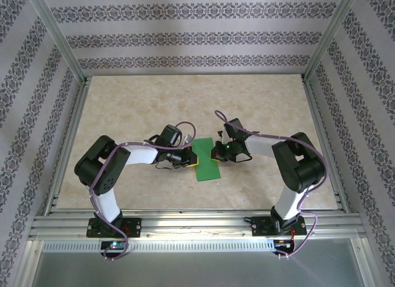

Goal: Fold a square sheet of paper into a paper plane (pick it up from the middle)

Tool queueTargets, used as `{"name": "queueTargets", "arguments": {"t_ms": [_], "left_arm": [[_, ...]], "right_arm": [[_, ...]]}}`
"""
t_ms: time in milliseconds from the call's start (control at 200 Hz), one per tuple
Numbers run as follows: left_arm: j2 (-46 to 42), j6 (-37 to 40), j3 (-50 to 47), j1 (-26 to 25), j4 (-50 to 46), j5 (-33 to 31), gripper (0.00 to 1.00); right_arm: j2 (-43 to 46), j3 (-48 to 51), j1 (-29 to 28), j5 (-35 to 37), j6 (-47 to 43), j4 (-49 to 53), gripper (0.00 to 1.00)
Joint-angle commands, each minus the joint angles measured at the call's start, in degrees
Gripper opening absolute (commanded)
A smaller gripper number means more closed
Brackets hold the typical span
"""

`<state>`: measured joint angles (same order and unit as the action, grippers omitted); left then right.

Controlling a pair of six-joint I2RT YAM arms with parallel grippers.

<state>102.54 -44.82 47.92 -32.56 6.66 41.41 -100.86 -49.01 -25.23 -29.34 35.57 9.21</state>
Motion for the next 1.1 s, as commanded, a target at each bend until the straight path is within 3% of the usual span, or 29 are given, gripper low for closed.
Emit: {"name": "queueTargets", "arguments": {"t_ms": [0, 130, 245, 385, 430, 485, 635, 794, 1094], "left_arm": [[-1.1, -0.3, 1.4, -2.5, -1.3, 0.2, 0.05], [-0.3, -2.0, 0.9, -3.2, 1.0, -2.0, 0.05], [-1.0, -1.6, 3.7, -2.7, -3.8, -7.0, 0.05], [-2.4, -1.9, 5.7, -1.1, -3.8, -8.3, 0.05], [-2.3, -1.8, 6.7, -0.3, -4.1, -8.5, 0.05], [-1.7, -1.8, 7.7, 0.6, -4.5, -8.1, 0.05], [0.5, -1.7, 10.3, 2.4, -4.0, -7.2, 0.05], [5.0, -0.7, 14.6, 3.5, -4.5, -5.6, 0.05], [9.9, 1.4, 19.1, 4.8, -8.1, -6.0, 0.06]], "right_arm": [[-1.8, 2.2, 0.1, 5.1, -0.7, 8.2, 0.0], [-1.5, 2.0, 0.1, 3.8, -0.2, 7.2, 0.0], [-0.8, -0.1, -0.6, 1.9, -1.2, 7.5, 0.01], [3.6, -1.5, -0.4, -2.3, 0.8, 3.5, 0.1], [6.1, -1.7, 0.2, -2.4, 1.5, 3.1, 0.18], [9.0, -1.4, 1.1, -1.2, 2.0, 3.7, 0.19], [17.0, 4.5, 4.6, 2.4, 4.0, 5.1, 0.23], [23.3, 11.3, 6.8, -1.4, 6.2, 3.6, 0.29], [25.3, 16.9, 6.6, -5.8, 10.6, 1.2, 0.26]]}}
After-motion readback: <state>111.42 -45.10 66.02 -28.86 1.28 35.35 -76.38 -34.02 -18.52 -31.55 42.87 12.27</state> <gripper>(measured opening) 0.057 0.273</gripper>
